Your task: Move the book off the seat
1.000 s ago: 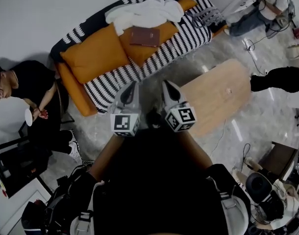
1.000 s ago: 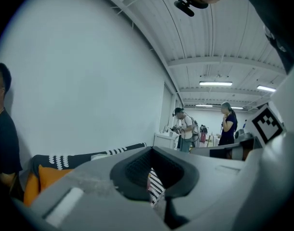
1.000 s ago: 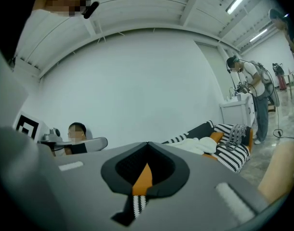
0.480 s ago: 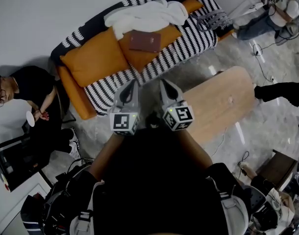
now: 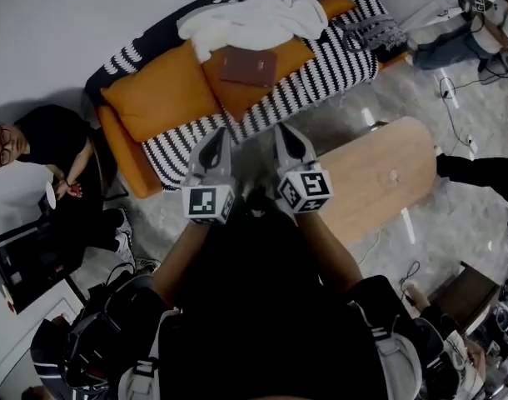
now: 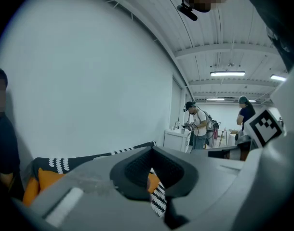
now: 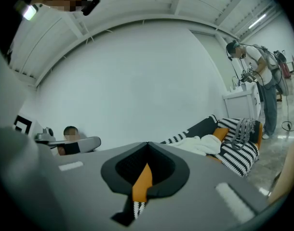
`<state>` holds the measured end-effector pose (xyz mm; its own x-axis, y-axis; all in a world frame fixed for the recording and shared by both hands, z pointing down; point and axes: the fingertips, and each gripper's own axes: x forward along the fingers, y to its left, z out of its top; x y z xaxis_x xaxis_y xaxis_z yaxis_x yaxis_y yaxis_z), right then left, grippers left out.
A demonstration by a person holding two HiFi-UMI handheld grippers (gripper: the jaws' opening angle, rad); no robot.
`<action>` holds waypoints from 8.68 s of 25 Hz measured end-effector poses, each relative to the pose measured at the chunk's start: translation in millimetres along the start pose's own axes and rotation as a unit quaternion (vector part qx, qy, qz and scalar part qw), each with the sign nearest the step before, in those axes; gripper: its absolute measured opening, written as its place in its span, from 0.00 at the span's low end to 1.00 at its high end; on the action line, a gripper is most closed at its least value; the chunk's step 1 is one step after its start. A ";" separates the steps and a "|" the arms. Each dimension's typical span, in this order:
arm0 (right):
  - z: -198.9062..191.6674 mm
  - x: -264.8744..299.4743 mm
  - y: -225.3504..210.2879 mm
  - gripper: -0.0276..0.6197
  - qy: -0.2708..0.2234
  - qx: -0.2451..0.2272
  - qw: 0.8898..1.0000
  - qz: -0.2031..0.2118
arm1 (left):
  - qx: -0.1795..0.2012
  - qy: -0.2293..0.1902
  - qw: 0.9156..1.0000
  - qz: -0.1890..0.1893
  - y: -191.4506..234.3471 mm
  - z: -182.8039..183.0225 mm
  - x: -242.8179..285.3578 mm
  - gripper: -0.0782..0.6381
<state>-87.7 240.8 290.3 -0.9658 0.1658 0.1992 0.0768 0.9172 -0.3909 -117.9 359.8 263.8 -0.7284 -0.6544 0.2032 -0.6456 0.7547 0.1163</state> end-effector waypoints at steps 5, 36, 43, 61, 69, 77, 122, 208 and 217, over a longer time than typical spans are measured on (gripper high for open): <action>-17.2 36.4 -9.5 0.05 0.008 0.000 1.000 -0.012 | -0.013 0.002 1.000 -0.005 22.8 -12.7 27.2 0.12; -136.7 208.1 -131.3 0.05 0.079 0.079 0.988 -0.102 | -0.048 0.058 0.997 -0.030 125.1 -114.4 196.3 0.12; -163.2 220.1 -145.6 0.05 0.071 0.101 0.987 -0.104 | -0.054 0.039 0.997 -0.031 131.7 -127.8 209.0 0.12; -284.2 272.8 -185.2 0.13 0.082 0.244 0.961 -0.100 | -0.104 0.070 0.991 -0.036 170.5 -213.2 250.2 0.12; -312.5 288.2 -204.5 0.24 0.070 0.321 0.940 -0.090 | -0.103 0.061 0.992 -0.040 175.4 -218.2 266.6 0.12; -329.5 306.6 -216.3 0.33 0.050 0.384 0.919 -0.068 | -0.108 0.066 0.991 -0.040 180.3 -225.7 274.2 0.12; -348.8 335.0 -250.7 0.37 -0.007 0.466 0.883 -0.060 | -0.120 0.091 0.988 -0.039 204.6 -258.8 285.2 0.12; 11.6 64.6 -17.4 0.28 0.049 -0.009 0.993 -0.107 | -0.056 -0.044 0.991 -0.116 43.2 59.7 97.9 0.12; 10.1 50.0 -20.7 0.28 0.048 -0.008 0.993 -0.104 | -0.051 -0.038 0.989 -0.133 20.8 56.7 94.2 0.12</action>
<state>-140.1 226.4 299.3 -0.9333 0.0047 0.3590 -0.1177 0.9407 -0.3183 -212.9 311.3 230.3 -0.5539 -0.8289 0.0785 -0.7930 0.5539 0.2536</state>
